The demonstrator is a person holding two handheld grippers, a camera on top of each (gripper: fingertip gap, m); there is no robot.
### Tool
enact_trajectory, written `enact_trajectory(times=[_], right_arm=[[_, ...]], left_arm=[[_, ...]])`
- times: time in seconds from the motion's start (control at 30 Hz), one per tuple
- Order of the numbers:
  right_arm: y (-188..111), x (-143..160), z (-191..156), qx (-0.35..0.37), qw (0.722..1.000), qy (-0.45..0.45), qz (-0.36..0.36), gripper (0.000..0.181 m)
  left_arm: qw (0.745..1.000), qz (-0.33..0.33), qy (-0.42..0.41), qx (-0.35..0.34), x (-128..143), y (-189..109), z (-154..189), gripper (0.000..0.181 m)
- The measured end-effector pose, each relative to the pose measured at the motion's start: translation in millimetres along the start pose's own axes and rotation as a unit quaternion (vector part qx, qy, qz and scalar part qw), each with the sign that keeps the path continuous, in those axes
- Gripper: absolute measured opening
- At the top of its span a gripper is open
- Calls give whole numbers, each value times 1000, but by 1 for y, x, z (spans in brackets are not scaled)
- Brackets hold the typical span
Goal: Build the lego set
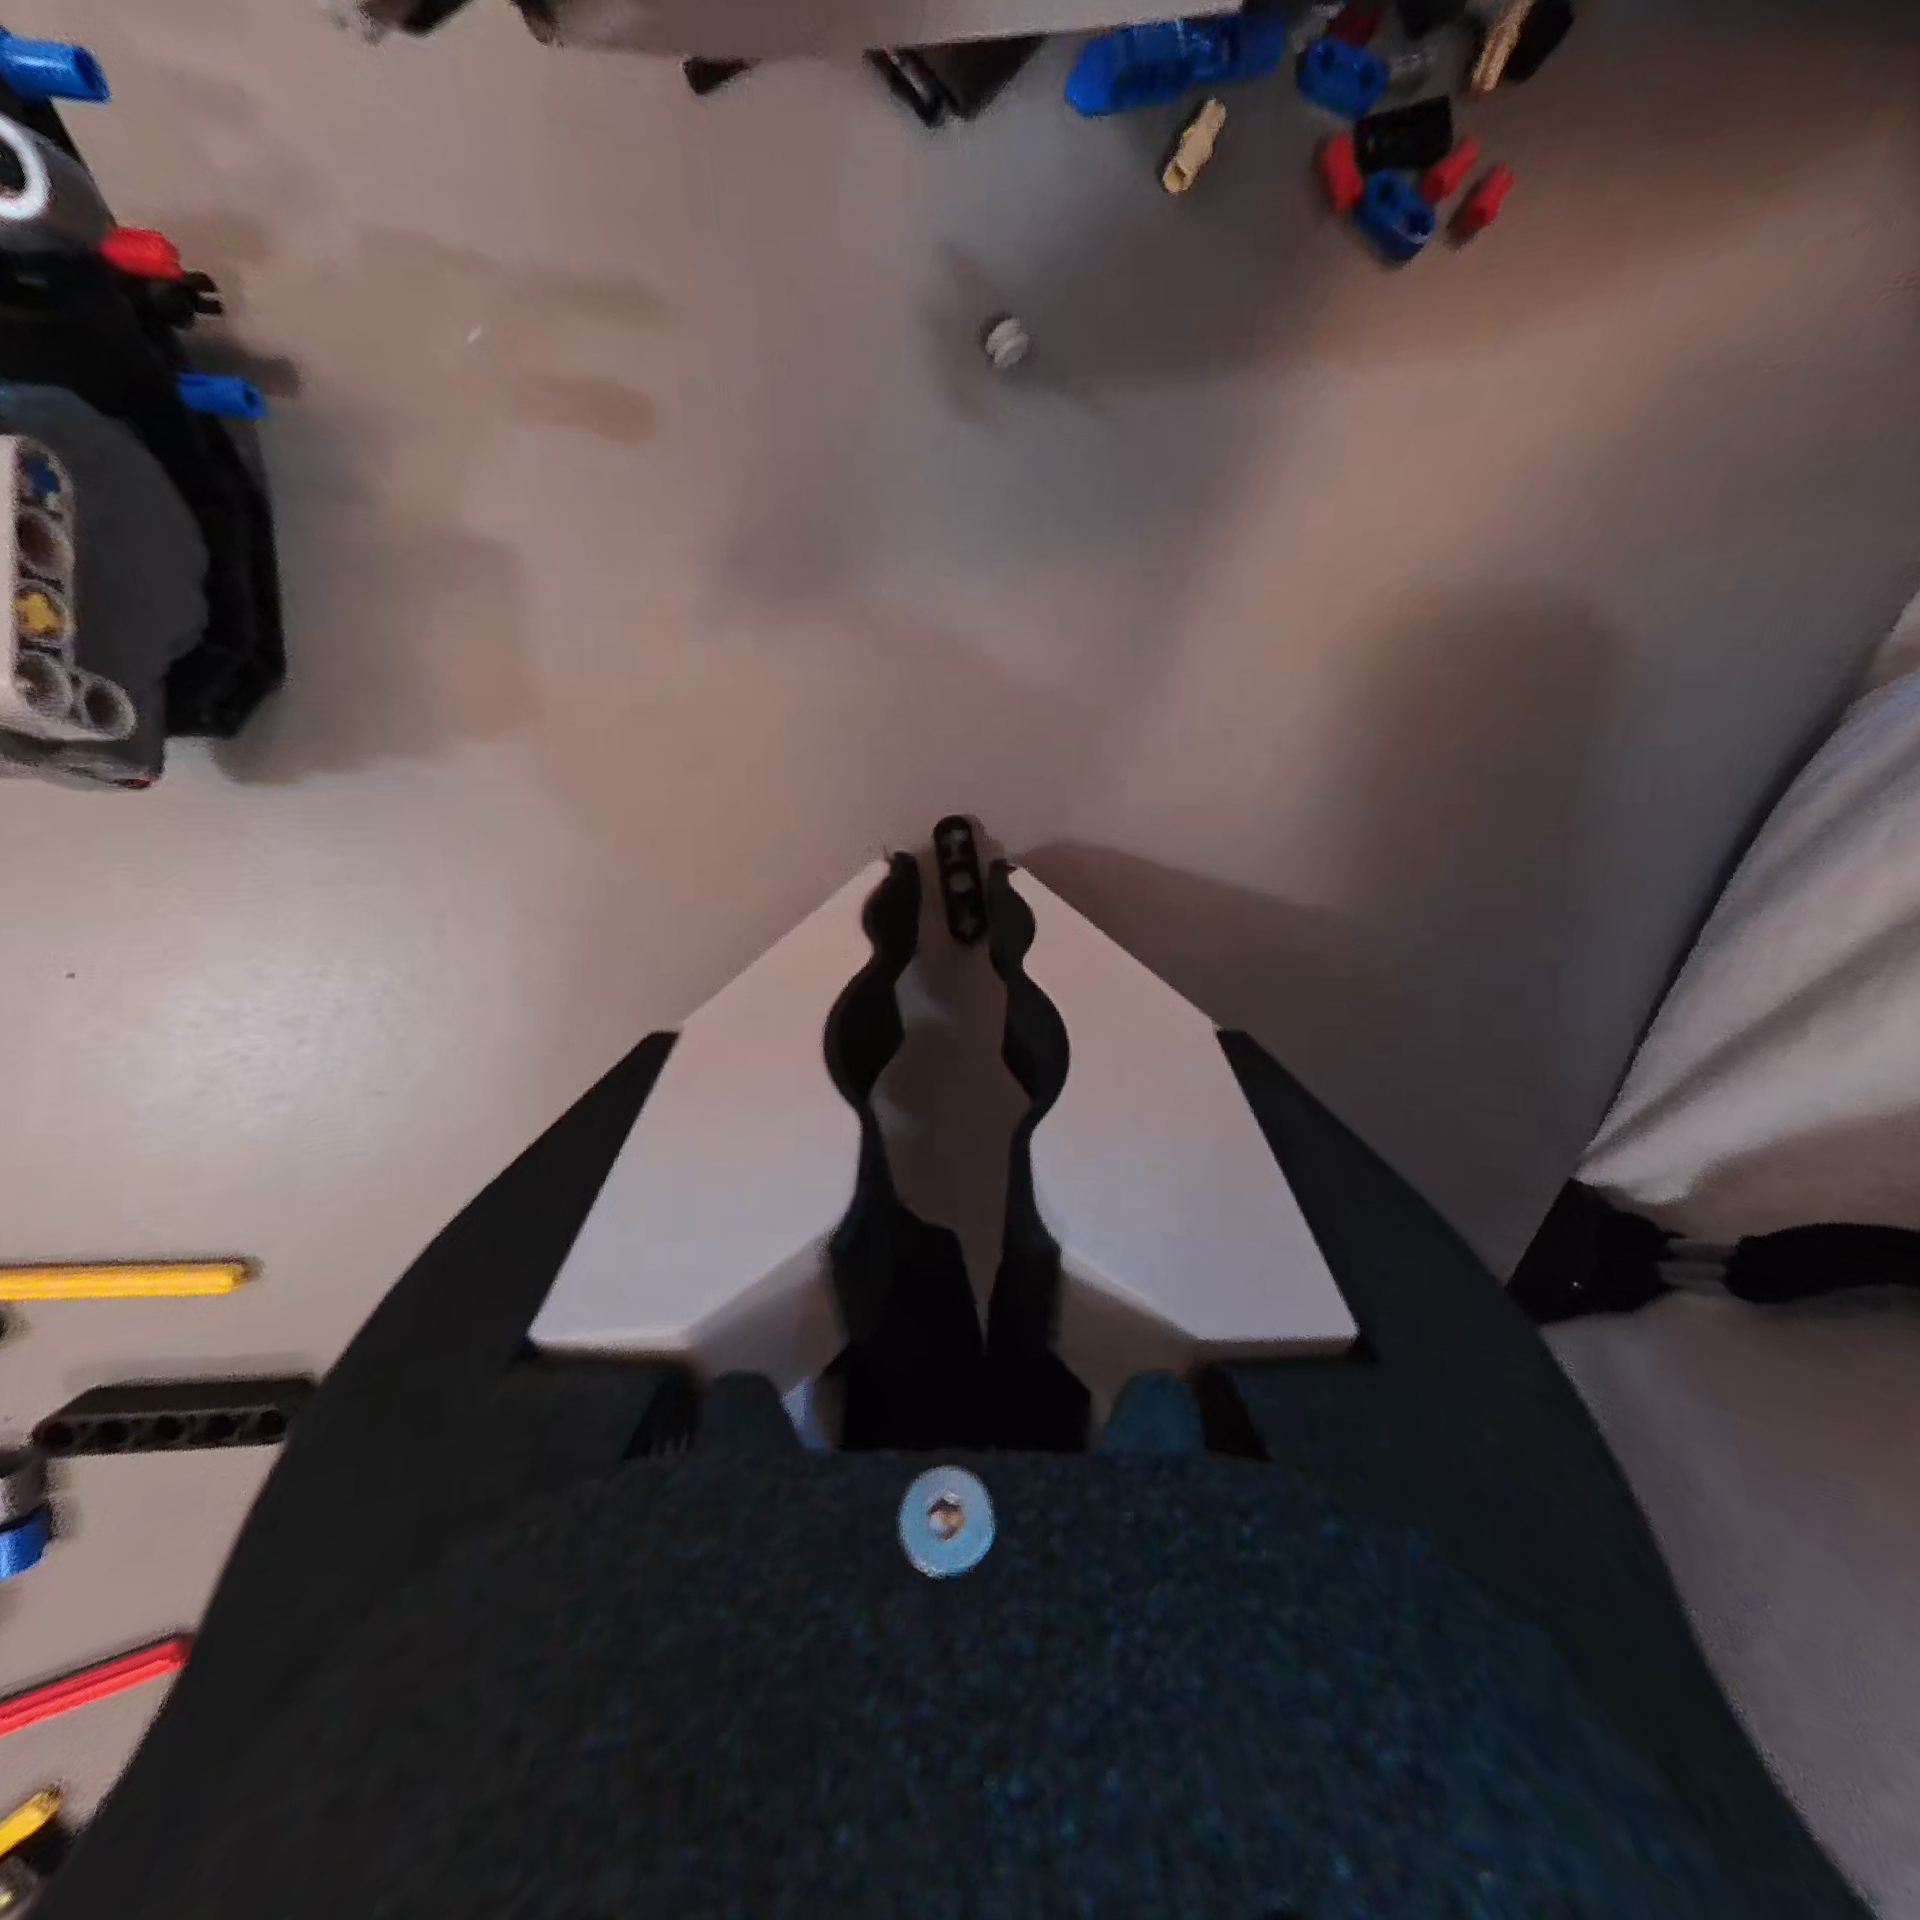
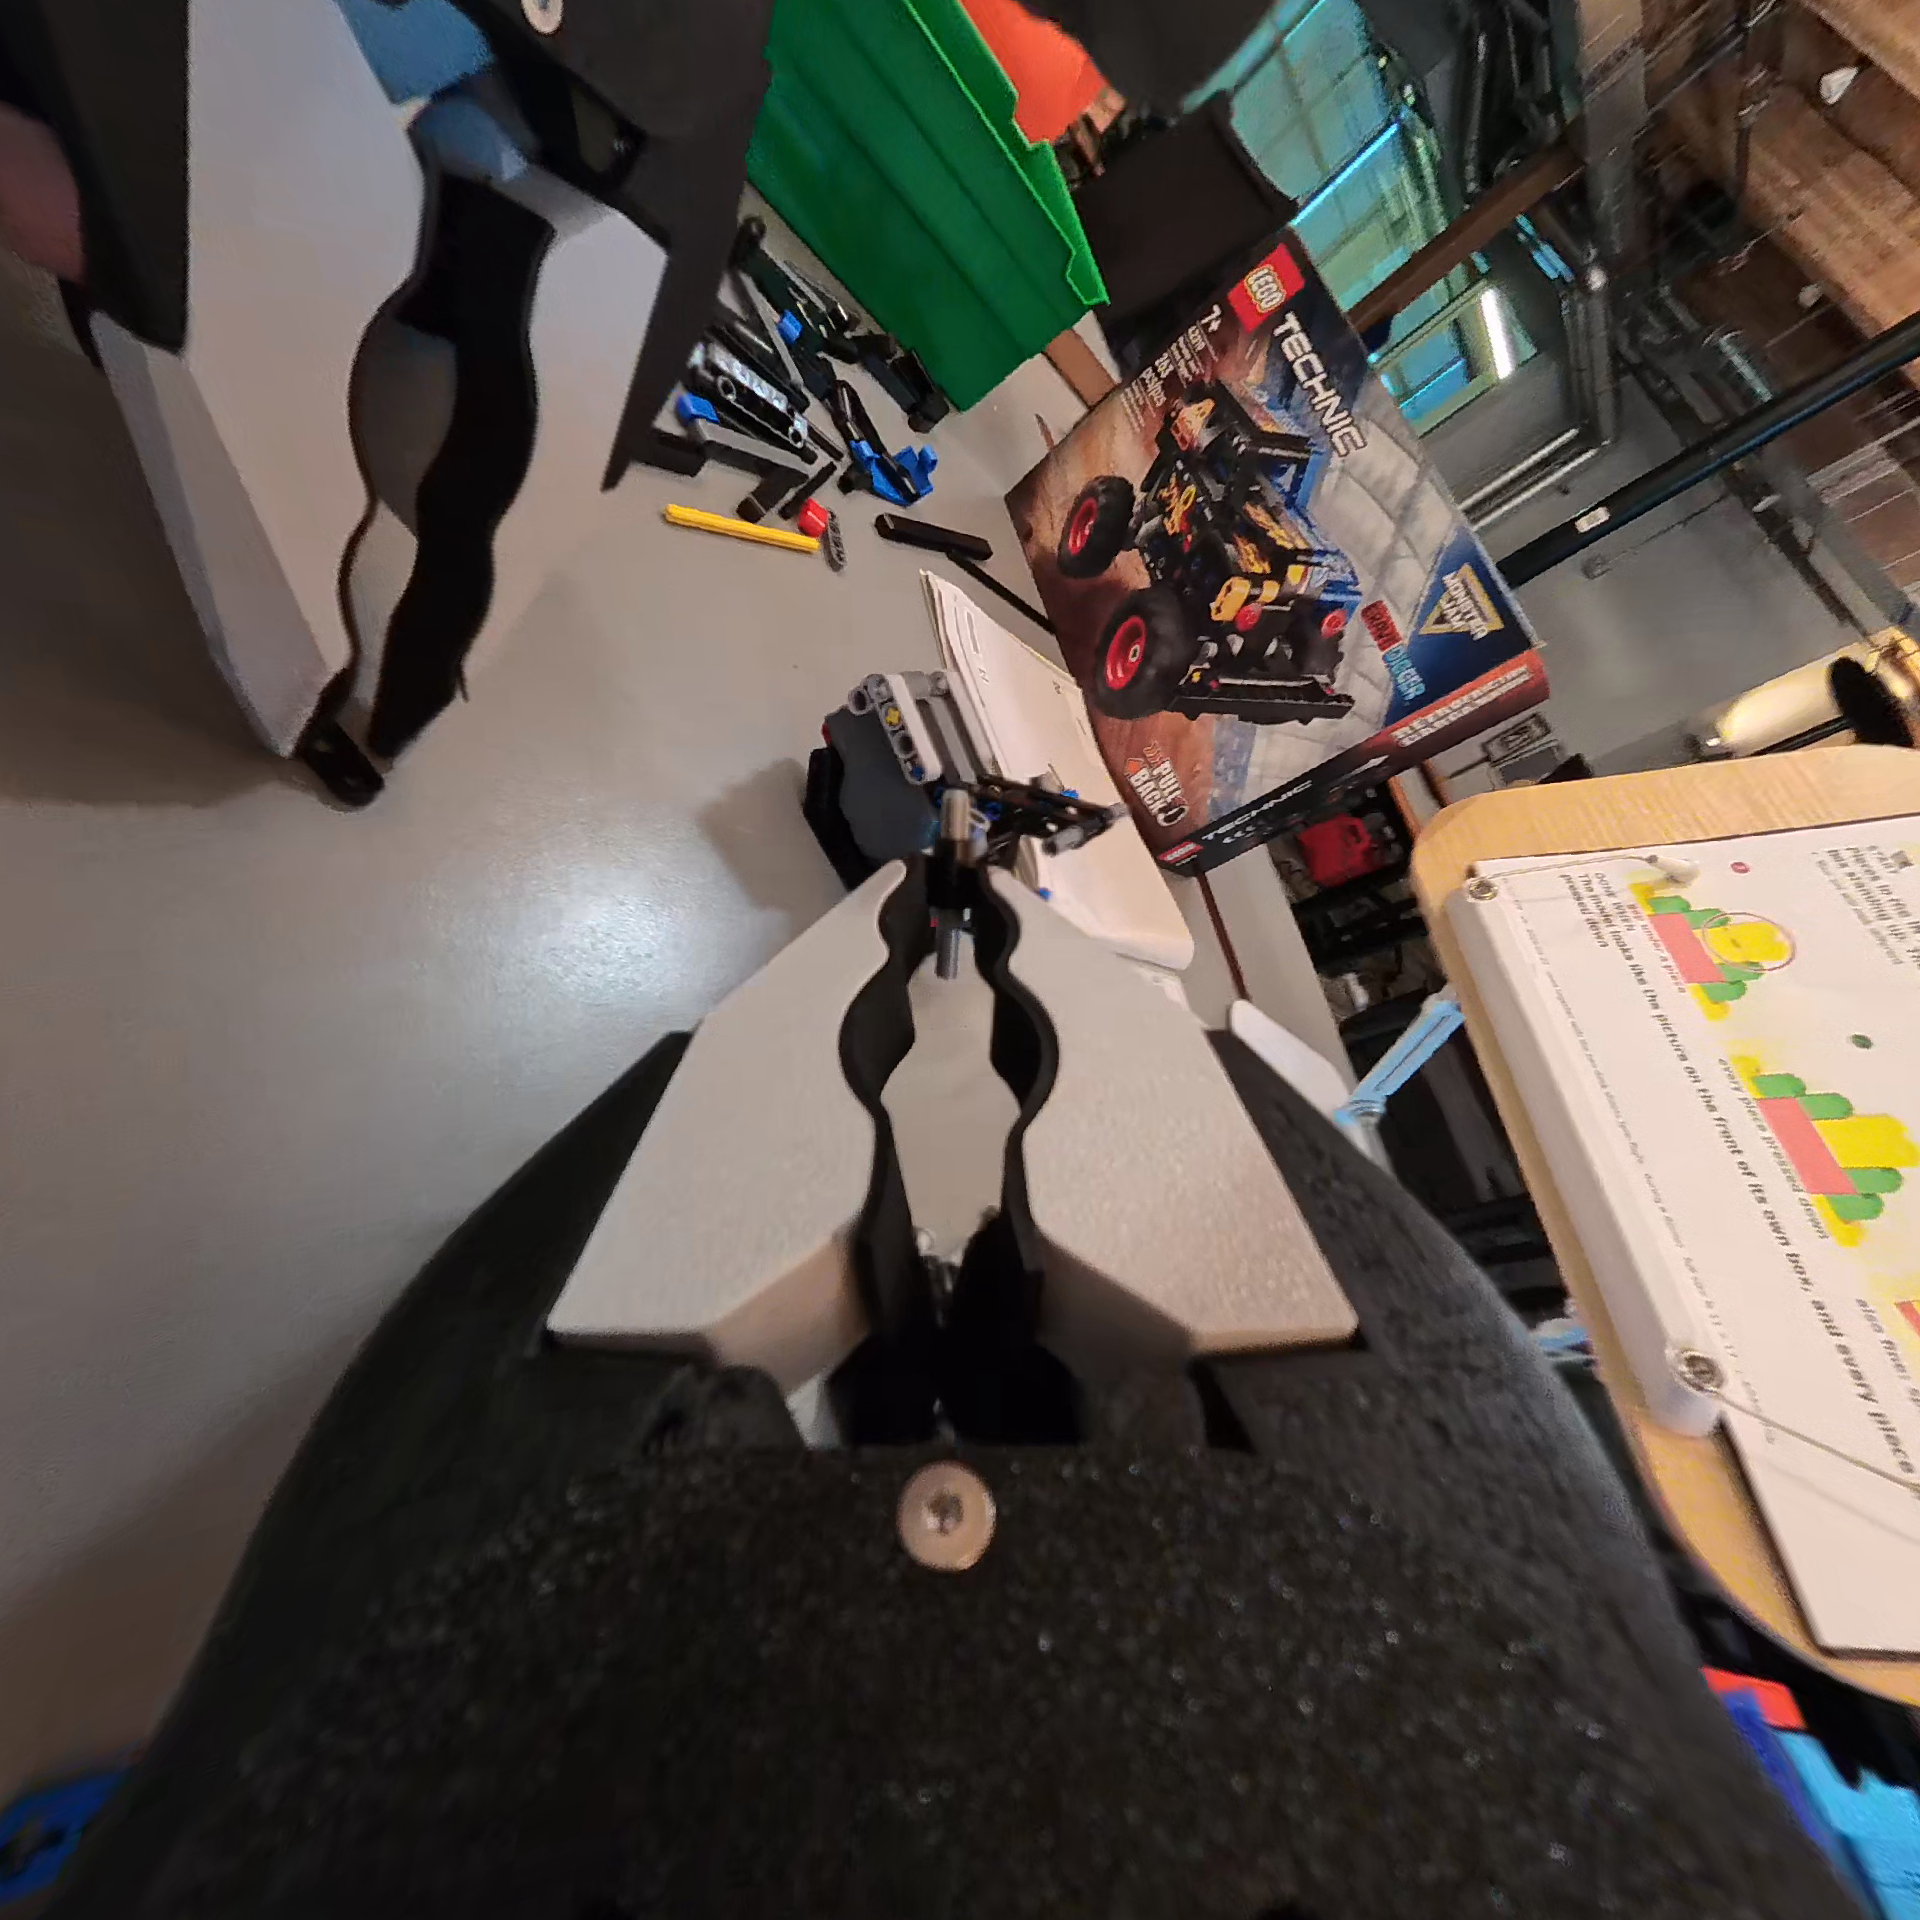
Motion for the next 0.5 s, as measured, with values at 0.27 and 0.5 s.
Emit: enact_trajectory(times=[0.27,0.5], right_arm=[[1,-4,-10,-186,943,277,1,7],[3,-4,-12,-240,903,356,14,6]], left_arm=[[981,76,174,-33,3,-9,-13,5],[929,294,203,99,-26,-54,-34,5]])
Point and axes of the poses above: each gripper's, where its closed fingertips meet, y out along the fingers, x out of its underside, z = x × y across the jaws, the point moved 5 cm from there along -y, back along the fingers, and after that the axes turned 8 degrees about x, right-handed, at the moved point
